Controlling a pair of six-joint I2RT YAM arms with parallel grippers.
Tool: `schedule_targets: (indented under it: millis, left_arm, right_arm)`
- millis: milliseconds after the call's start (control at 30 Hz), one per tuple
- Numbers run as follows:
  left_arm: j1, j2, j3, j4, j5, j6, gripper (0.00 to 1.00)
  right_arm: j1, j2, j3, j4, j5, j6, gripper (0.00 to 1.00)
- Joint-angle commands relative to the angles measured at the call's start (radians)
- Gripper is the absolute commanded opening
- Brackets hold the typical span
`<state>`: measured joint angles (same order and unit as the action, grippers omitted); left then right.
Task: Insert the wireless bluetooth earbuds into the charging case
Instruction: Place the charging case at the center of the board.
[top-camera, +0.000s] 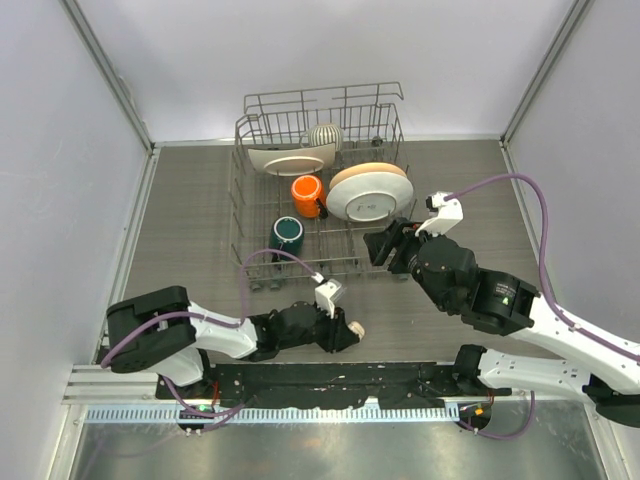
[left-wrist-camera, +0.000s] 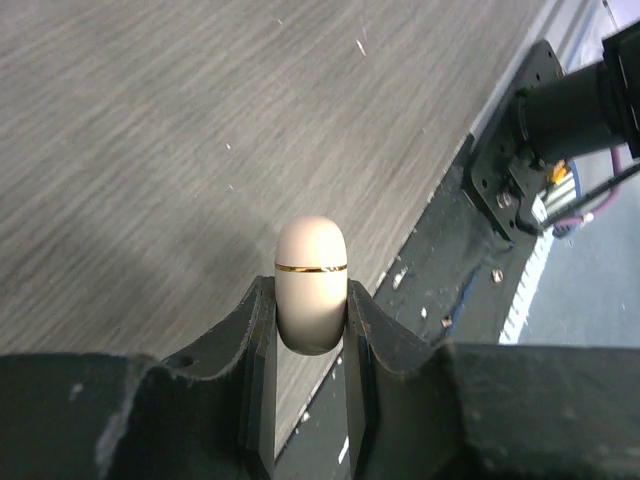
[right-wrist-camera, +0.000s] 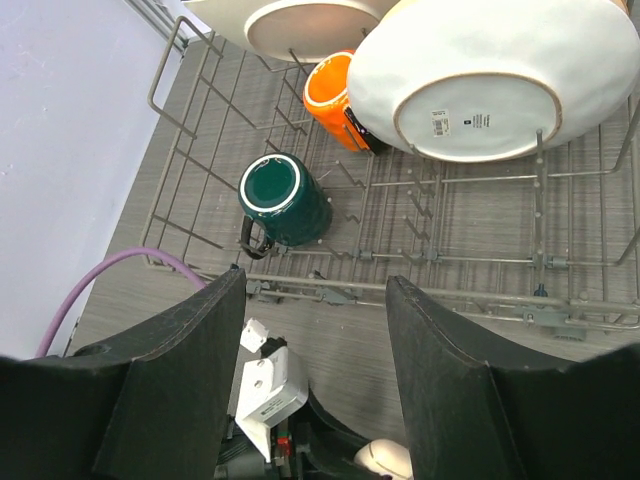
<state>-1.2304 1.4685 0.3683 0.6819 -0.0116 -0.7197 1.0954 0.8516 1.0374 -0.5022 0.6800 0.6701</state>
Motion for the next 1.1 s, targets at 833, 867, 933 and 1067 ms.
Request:
schedule_targets:
  millis: [833,867,933,1067]
  left_arm:
    - [-0.009,-0.031,0.035,-0.136,-0.274,-0.119,0.48]
    - [-0.009,-0.055,0.034,-0.143,-0.277,-0.119,0.48]
    - [-0.009,-0.097,0.034,-0.180,-0.298,-0.119,0.50]
    - [-0.011,-0.221,0.145,-0.468,-0.347,-0.113,0.51]
  right_arm:
    - [-0.003,-0.043,-0.040,0.056,0.079,0.025,0.64]
    - [-0.003,-0.045,-0.039,0.056,0.081,0.020,0.64]
    - [-0.005,-0.052,-0.040,0.057,0.092,0.016,0.64]
    - [-0.005,-0.063,-0.040,0.053,0.102,0.003,0.64]
